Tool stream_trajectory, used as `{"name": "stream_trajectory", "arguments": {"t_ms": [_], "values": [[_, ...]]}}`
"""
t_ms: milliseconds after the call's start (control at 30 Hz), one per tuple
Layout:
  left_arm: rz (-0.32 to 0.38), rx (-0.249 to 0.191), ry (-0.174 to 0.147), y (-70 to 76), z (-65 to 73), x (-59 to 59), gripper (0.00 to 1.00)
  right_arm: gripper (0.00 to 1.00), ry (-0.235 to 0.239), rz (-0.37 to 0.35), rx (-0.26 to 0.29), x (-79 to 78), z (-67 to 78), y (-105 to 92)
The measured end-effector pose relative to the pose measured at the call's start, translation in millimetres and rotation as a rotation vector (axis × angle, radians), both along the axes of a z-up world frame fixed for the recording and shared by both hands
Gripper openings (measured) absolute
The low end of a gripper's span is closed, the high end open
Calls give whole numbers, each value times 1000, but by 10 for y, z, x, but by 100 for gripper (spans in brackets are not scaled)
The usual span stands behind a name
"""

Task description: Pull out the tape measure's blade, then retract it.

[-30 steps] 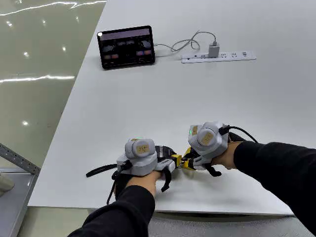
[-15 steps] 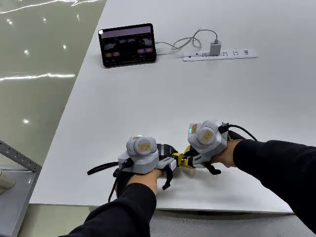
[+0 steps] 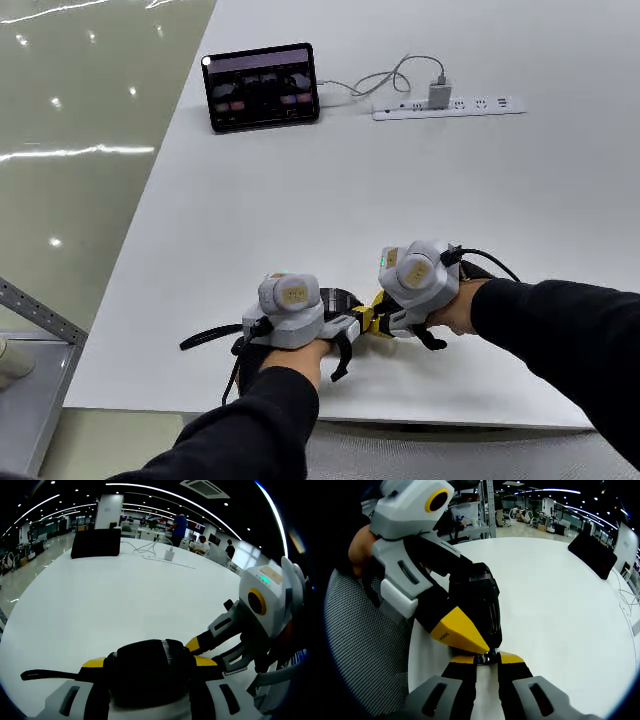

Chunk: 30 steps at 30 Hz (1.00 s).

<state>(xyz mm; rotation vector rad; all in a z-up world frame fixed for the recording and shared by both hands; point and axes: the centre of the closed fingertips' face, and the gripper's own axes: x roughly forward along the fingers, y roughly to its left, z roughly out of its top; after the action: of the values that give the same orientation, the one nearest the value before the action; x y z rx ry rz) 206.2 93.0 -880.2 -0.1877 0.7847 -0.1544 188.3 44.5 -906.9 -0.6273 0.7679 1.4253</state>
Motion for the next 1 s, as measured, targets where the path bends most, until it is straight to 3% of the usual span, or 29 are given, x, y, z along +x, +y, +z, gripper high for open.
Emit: {"name": "stream_trajectory", "arguments": {"t_ms": [200,333,467,1000], "values": [[-2,-3,0,1,-2,1,60,12,6,4,9,-9,6,-13],[-3,-2,1,1,0,2,60,14,-31,48,14,1,18,-75],[-2,-4,1,2,0,4,60,11,-38,66,22,-12,24,-97],[-2,-4,-2,-2,-1,2,61,10,-28,35,23,-7,32,-23]]}}
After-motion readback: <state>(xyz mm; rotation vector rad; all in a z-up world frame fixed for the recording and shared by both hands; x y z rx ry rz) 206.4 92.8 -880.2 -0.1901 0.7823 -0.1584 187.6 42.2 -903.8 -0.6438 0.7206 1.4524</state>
